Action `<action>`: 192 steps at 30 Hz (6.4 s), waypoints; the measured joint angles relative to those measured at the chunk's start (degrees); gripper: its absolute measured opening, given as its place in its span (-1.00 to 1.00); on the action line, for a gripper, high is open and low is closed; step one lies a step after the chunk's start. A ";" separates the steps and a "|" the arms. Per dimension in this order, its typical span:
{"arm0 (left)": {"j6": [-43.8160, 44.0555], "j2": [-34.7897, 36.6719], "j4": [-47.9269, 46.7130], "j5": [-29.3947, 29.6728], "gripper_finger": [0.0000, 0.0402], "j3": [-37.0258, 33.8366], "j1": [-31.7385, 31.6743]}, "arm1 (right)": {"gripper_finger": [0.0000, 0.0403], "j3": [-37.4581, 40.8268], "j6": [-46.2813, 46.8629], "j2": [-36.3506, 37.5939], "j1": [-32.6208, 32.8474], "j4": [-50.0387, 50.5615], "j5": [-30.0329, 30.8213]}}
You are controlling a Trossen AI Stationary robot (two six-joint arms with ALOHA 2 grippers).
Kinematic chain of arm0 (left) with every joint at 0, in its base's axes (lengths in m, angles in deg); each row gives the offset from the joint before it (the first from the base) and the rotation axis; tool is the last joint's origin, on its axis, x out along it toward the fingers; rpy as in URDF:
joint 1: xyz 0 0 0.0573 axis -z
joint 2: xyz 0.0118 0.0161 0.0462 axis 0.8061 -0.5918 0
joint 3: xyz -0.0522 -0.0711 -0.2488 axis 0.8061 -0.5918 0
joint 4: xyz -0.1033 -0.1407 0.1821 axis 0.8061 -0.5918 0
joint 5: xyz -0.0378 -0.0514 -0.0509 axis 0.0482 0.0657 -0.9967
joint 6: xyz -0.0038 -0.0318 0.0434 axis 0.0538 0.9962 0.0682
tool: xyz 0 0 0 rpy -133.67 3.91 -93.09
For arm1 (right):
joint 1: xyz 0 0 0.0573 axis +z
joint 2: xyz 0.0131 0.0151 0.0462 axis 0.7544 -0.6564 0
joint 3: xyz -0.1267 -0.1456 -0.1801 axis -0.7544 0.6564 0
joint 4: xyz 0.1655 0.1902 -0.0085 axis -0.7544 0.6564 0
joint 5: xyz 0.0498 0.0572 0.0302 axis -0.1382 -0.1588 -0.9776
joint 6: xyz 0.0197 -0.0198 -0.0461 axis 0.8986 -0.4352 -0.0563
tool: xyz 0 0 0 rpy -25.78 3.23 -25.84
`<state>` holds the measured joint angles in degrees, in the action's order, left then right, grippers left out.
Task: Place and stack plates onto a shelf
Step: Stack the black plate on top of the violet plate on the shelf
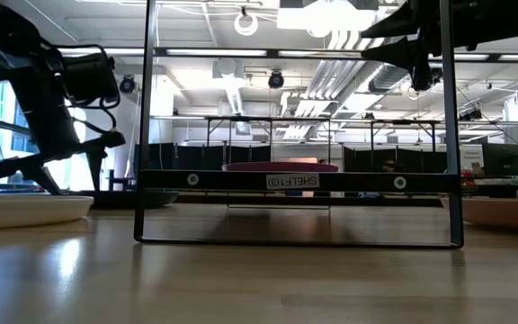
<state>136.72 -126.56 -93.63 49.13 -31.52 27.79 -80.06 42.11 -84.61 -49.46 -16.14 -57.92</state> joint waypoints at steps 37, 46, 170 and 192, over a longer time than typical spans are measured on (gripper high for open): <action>-27.63 11.13 -30.88 -8.12 -0.99 23.99 -2.43 | -0.32 0.00 -0.03 -0.01 -0.02 1.37 0.00; -31.65 3.97 -30.11 -18.44 -1.00 31.43 4.75 | -0.32 0.00 -0.96 -0.01 0.00 1.43 1.49; -37.40 -9.87 30.27 4.98 -1.00 10.60 20.32 | -1.00 -12.09 16.51 -24.46 -13.65 38.40 -6.90; -43.69 -36.74 68.21 -3.68 -1.00 11.36 15.29 | -1.00 -12.09 17.10 -27.41 -15.23 31.90 -9.27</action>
<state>93.03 -163.30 -25.41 45.45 -20.16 43.08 -92.15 59.21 -112.02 -64.70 15.76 -67.19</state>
